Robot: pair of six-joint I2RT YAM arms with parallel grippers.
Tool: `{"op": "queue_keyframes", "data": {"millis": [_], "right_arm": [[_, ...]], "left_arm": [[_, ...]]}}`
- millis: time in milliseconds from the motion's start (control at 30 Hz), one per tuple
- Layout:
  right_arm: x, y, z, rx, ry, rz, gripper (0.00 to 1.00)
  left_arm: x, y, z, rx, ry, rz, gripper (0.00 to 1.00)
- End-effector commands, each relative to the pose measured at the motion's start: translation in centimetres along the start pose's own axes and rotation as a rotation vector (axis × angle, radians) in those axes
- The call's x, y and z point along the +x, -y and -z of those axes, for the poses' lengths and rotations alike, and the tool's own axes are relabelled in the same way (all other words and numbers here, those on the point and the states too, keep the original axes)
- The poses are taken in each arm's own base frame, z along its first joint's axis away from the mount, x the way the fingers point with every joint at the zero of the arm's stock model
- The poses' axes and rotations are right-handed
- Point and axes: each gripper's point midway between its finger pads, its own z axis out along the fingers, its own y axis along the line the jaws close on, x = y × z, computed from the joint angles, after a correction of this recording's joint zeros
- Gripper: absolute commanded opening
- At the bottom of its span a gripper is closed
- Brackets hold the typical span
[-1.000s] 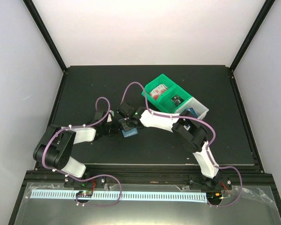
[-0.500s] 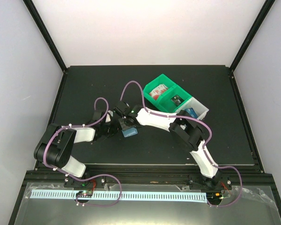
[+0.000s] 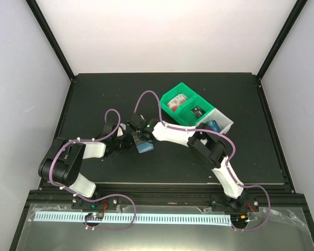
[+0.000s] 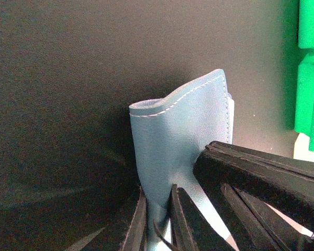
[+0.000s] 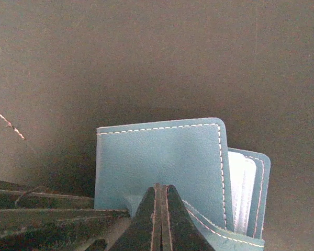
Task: Put the credit cards into the card holder
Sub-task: Close the card holder at the center of the board.
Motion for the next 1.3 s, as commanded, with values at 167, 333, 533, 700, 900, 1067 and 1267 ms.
{"op": "queue_keyframes", "data": {"millis": [167,333,533,700,900,1067,1267], "right_arm": [[10.9,3.0,-4.5,0.024,-0.266,-0.031,0.01],[9.1,2.7,-3.2,-0.07,-0.218,-0.023,0.01],[9.6,1.8,-3.4,-0.185,-0.242,-0.057,0.01],[10.8,2.6,-3.9,-0.19,-0.256,-0.118,0.01],[11.0,3.2,-3.5,-0.217,-0.236,-0.148,0.01],[7.7,2.0,-1.9,-0.27,-0.165,-0.13,0.1],[2.4,0.5,1.6,-0.316,-0.017,-0.086,0.19]], "left_arm": [[2.9,-1.8,-1.4,-0.047,-0.107,0.012,0.13],[2.9,-1.8,-1.4,-0.047,-0.106,0.01,0.13],[2.9,-1.8,-1.3,-0.052,-0.104,0.007,0.13],[2.8,-1.8,-1.3,-0.054,-0.104,0.005,0.13],[2.8,-2.0,-1.4,-0.059,-0.103,0.006,0.13],[2.9,-2.1,-1.4,-0.063,-0.103,0.004,0.13],[2.9,-2.0,-1.3,-0.062,-0.103,0.0,0.13]]}}
